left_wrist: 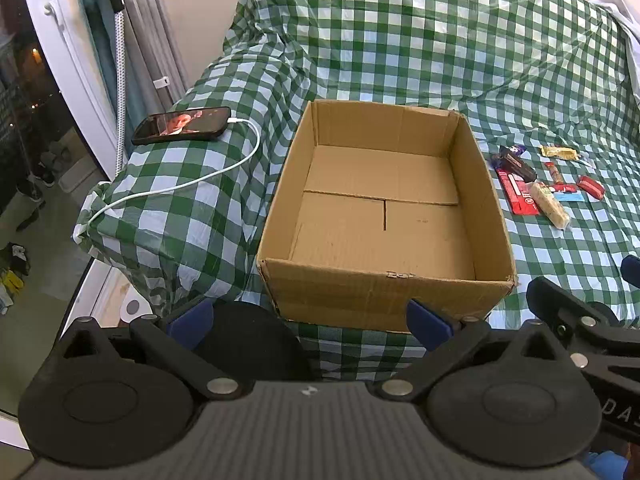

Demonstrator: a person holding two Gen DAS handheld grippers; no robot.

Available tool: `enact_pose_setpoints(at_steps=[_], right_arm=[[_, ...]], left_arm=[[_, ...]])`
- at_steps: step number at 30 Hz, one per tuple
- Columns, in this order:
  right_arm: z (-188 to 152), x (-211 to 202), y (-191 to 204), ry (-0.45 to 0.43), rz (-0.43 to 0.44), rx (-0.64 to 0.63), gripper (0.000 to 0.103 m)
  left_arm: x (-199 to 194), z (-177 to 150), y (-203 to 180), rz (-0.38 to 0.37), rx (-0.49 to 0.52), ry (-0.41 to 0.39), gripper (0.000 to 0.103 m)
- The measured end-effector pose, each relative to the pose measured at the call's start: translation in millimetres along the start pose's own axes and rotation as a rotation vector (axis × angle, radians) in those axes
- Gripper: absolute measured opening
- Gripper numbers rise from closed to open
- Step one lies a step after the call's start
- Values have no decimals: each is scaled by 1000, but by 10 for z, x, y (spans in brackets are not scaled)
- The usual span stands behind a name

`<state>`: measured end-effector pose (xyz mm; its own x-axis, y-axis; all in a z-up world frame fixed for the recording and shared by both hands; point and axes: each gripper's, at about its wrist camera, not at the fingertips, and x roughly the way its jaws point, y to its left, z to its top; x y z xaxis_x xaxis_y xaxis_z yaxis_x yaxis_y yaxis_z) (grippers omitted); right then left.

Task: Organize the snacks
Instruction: 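Move both tools toward the snack pile beside the cardboard box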

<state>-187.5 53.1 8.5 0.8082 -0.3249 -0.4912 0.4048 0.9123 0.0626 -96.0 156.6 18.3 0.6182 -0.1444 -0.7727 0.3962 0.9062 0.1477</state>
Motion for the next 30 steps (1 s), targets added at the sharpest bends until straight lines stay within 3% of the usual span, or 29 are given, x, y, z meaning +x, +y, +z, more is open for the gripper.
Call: enact_pose_setpoints(at_steps=[5,6,11,19,30], right_arm=[[-95,43,22,-31,41,12,103],[-67,-29,-74,-10,116,38,103],[-27,50,-18,40,71,36,103],[41,119,-163,150,89,67,103],[35,214,-629,90,4,156,103]], left_arm=[[25,-10,10,2,1,8,103],[30,-12,8,3,1,10,103],[62,-13,-11,11,6,26,103],[159,-1,-109,20,23,64,103],[342,170,-611,-25,136,101,103]])
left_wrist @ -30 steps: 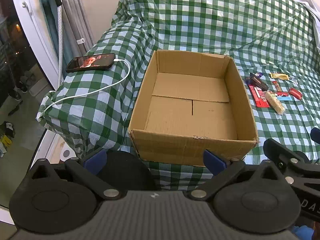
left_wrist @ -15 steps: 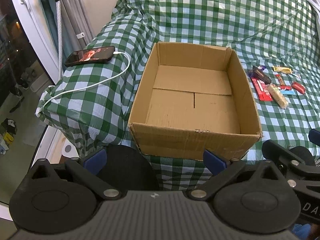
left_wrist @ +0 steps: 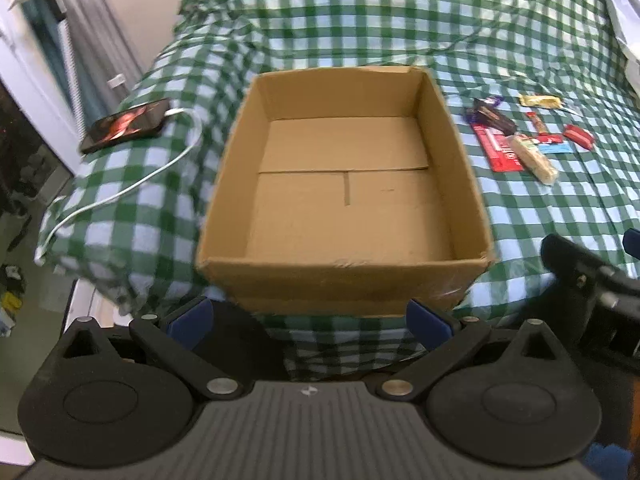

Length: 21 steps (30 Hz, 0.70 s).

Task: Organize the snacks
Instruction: 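Move both tools toward the snack pile beside the cardboard box, then grasp the dark chocolate bar with the left tool while the right tool grasps the peanut snack bag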

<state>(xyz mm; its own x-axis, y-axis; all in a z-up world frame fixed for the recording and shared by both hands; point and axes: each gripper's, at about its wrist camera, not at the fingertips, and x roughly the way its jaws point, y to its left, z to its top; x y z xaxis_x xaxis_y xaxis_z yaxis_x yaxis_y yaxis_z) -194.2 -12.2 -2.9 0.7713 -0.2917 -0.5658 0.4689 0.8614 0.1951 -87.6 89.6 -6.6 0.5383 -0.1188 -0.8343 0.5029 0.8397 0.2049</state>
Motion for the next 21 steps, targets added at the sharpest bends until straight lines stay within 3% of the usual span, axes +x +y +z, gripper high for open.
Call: enact_pose_setpoints(at_steps=[13,16,21], right_arm=[[45,438,-1713,-35,-298,246,103],[110,611,-2002,-21,-298,252,103],[274,1396,-2398,63,-187,196,103]], left_arm=[[391,1089,-1272,-133,131,9,103],[550,1380,-1579,-142,155,-5,103],[842,1829,-1906,-101,169,-25,103]])
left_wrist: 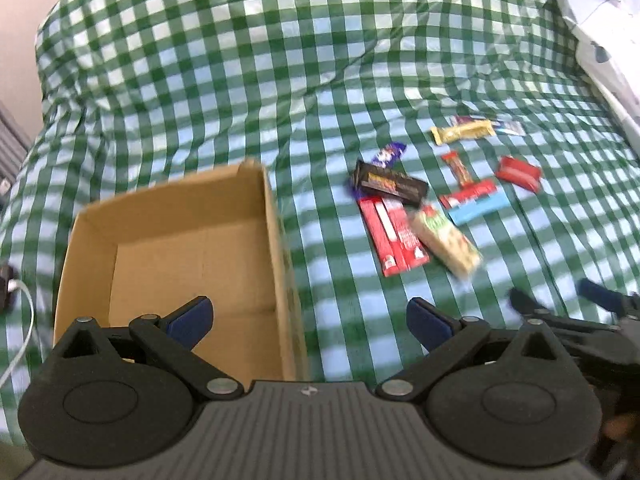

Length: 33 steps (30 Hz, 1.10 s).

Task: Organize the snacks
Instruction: 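Grasp the dark chocolate bar with the left tool while the right tool grasps the peanut snack bag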

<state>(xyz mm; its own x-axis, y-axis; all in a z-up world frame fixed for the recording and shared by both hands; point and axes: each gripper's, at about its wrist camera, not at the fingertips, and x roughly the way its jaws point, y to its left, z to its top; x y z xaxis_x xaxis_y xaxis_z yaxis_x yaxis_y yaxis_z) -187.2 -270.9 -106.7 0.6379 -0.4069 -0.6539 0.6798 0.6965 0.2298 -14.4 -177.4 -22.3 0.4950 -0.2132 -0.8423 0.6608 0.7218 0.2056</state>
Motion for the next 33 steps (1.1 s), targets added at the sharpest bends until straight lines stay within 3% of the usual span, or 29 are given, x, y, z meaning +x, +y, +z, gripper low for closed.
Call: enact_pose_setpoints(at_steps=[5,8,9,10,11,12,16,19,22,25,27,30,33], right_arm=[[220,1030,30,132,52,-16,103],[265,1519,108,170,39,-40,102],[260,1637,140,177,48,-63,93],[248,1725,175,178,60,-95,65],[236,1747,224,157,51,-143,57],[234,1711,215,140,41,-171,40],[257,1467,25,134,-28,-95,38],[261,1233,-265,136,-111,5,38],[151,1131,-515,139,-141,77,38],[48,1127,-698,175,-133,135,38],[22,1115,-709,170,-127,143,39],[29,1141,-708,175,-119,139,41],[19,1135,-715,174,-113,136,41]], left_arm=[[335,301,-123,52,33,19,103],[619,425,-253,71,67,61,103],[665,436,-260,69,80,69,103],[729,459,-300,65,98,67,103],[804,499,-351,54,127,49,103],[876,532,-397,33,166,18,103],[1247,724,-630,-1,326,-57,103],[1589,918,-833,-16,413,-33,103],[1824,1095,-943,-26,395,-36,103],[1945,1131,-1116,-46,534,-97,103],[2065,1095,-1269,-74,685,-72,103],[2277,1007,-1406,-102,822,-10,103],[2521,1026,-1448,-83,788,47,102]])
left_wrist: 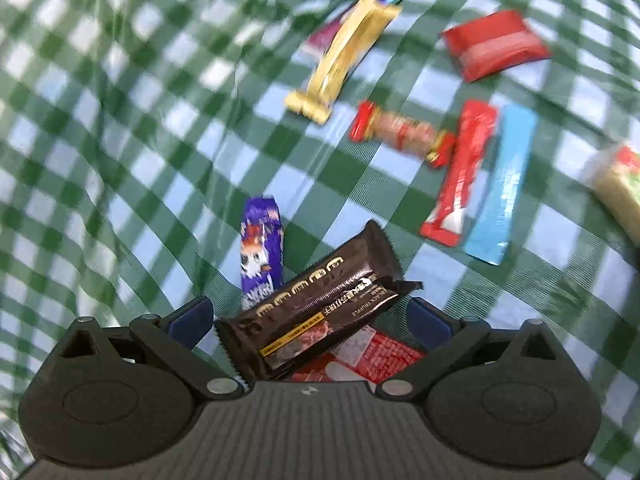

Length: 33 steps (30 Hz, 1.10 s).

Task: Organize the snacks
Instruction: 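Grasp the dark chocolate bar with the left tool while the right tool grasps the peanut snack bag, then carry the chocolate bar and peanut bag over the cardboard box with both tools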

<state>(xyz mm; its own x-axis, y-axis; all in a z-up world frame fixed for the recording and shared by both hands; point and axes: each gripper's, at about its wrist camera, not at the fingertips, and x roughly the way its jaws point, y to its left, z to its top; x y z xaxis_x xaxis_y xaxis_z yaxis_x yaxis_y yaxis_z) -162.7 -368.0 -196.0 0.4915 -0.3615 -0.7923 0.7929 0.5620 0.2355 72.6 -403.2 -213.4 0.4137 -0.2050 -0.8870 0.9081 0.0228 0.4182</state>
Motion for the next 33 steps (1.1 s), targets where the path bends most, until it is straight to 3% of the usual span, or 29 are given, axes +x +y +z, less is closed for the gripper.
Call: enact_pose_setpoints(at_steps=[2,4,5,8,10,16,24,33], right_arm=[[5,2,-29,-2,9,0,42],[5,8,-38,-5,17,3,44],[0,12,-41,-9,20,1,44],[-16,5,-17,-20,6,-4,41],[-21,-29,-14,-26,0,7,39],[-82,-268,-10,-57,-12,29,38],[-178,-654,81,-80,-8,20,38],[-317,-1165,327,-97,11,-12,38]], left_arm=[[128,18,63,-24,-77,48,99],[118,-8,164,-42,-162,61,86],[80,-19,201,-42,-192,63,63],[-83,-152,410,-198,-371,67,21],[-215,-265,474,-245,-456,55,19],[-623,-613,449,-259,-547,2,16],[-1421,-1082,296,-345,-686,-91,16],[-2026,-1638,240,-331,-790,-134,16]])
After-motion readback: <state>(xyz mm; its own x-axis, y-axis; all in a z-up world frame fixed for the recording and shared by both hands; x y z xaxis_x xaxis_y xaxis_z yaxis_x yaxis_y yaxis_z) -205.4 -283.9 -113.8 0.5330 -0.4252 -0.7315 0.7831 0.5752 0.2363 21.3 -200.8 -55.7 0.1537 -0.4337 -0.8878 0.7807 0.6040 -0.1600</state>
